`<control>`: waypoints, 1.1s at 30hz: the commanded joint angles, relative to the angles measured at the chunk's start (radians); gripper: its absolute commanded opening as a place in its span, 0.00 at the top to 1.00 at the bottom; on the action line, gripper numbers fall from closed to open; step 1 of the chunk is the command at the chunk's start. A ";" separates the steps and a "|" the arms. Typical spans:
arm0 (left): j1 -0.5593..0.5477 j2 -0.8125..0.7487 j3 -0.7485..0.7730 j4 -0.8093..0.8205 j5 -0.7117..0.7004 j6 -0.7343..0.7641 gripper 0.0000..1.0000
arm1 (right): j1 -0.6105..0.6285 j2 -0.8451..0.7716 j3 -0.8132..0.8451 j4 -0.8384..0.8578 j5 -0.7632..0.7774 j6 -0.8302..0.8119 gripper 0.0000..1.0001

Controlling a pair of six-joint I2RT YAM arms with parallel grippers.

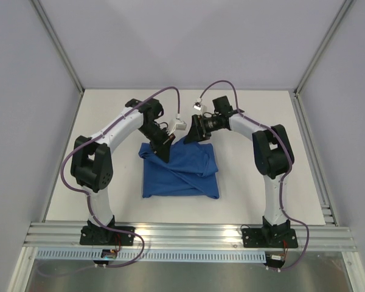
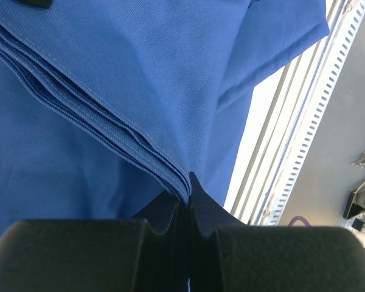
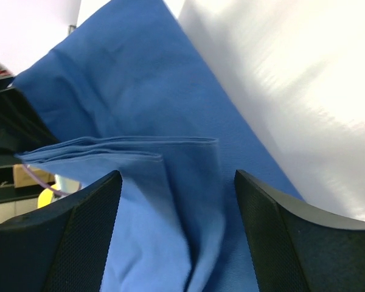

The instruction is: Prepare the surgical pack

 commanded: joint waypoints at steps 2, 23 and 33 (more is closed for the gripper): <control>0.001 -0.052 -0.017 0.012 0.034 0.023 0.92 | 0.006 -0.047 -0.013 0.026 -0.129 -0.022 0.24; 0.001 -0.066 -0.038 0.026 0.003 -0.005 0.77 | 0.055 -0.314 -0.267 0.009 -0.046 -0.014 0.99; 0.007 -0.195 -0.066 -0.038 -0.026 -0.016 0.32 | 0.159 -0.599 -0.523 0.006 0.093 -0.007 1.00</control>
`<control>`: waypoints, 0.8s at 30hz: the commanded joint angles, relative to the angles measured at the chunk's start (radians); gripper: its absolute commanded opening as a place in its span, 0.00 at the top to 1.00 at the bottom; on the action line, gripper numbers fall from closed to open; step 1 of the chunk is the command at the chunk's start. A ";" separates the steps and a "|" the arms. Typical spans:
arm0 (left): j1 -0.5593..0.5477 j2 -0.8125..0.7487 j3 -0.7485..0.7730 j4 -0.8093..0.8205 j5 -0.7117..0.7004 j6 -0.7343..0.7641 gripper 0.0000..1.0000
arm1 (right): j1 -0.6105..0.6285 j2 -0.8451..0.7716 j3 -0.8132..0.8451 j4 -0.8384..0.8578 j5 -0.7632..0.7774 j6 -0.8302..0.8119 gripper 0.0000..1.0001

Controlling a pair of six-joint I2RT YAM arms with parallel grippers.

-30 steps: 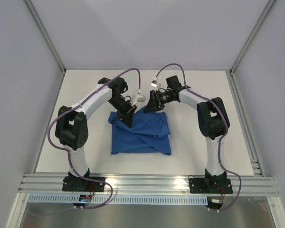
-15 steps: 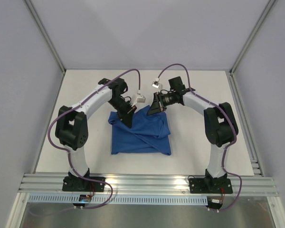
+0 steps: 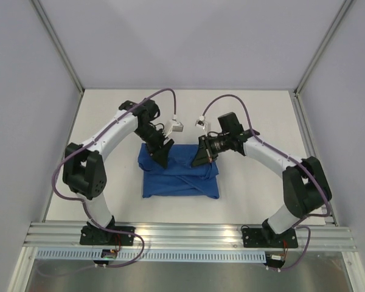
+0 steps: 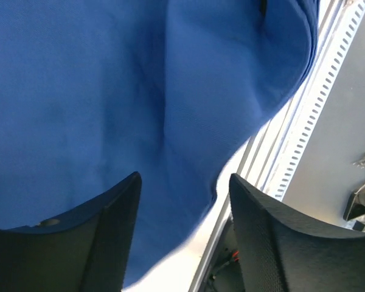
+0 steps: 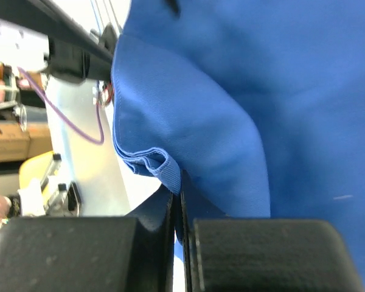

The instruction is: Prepare the surgical pack

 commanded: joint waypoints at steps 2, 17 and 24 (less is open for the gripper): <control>0.035 -0.140 -0.016 -0.067 0.016 0.011 0.29 | 0.088 -0.119 -0.106 0.003 0.092 0.010 1.00; 0.180 -0.106 -0.182 0.189 -0.239 -0.273 0.23 | 0.327 -0.382 -0.460 0.125 0.386 0.127 0.99; 0.180 -0.151 -0.219 0.243 -0.344 -0.282 0.23 | 0.342 -0.433 -0.505 0.177 0.531 0.127 0.61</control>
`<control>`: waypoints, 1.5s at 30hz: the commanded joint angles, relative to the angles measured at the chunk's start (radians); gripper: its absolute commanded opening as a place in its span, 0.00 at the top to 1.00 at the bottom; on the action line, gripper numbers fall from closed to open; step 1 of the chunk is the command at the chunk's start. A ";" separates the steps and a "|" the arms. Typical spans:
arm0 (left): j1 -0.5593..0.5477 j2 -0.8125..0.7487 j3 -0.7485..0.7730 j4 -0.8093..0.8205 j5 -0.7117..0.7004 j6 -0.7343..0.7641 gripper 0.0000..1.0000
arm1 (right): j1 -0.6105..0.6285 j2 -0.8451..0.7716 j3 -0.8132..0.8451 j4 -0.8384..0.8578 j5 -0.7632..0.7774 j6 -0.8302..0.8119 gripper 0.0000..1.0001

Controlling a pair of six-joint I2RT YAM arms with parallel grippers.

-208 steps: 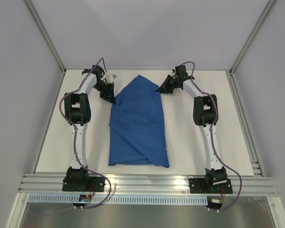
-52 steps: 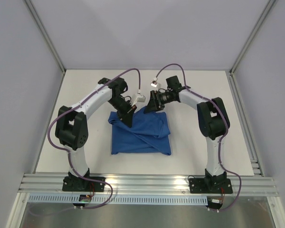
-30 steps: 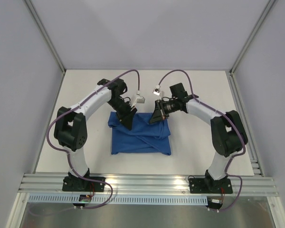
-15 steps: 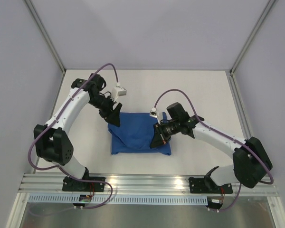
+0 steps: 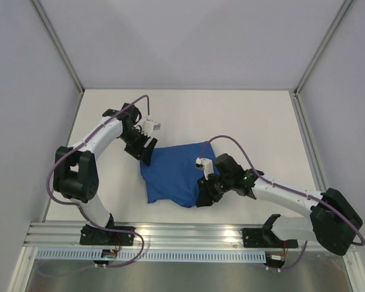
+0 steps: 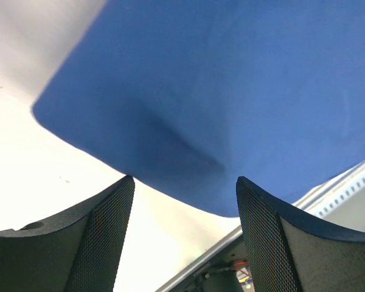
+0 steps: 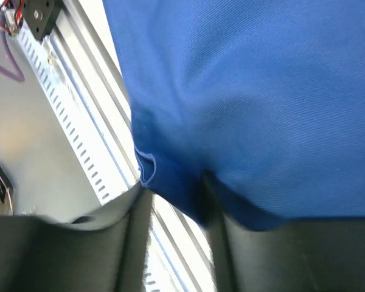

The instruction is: Prepare the surgical pack

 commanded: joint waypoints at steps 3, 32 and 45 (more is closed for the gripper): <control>-0.001 -0.086 0.006 0.041 -0.057 -0.027 0.23 | 0.006 -0.081 0.040 0.046 0.171 0.043 0.44; 0.022 0.063 -0.109 0.095 -0.007 -0.066 0.17 | -0.439 0.395 0.321 0.118 0.051 0.127 0.44; 0.022 0.117 -0.136 0.179 0.027 -0.060 0.99 | -0.438 0.310 0.054 0.362 0.022 0.245 0.78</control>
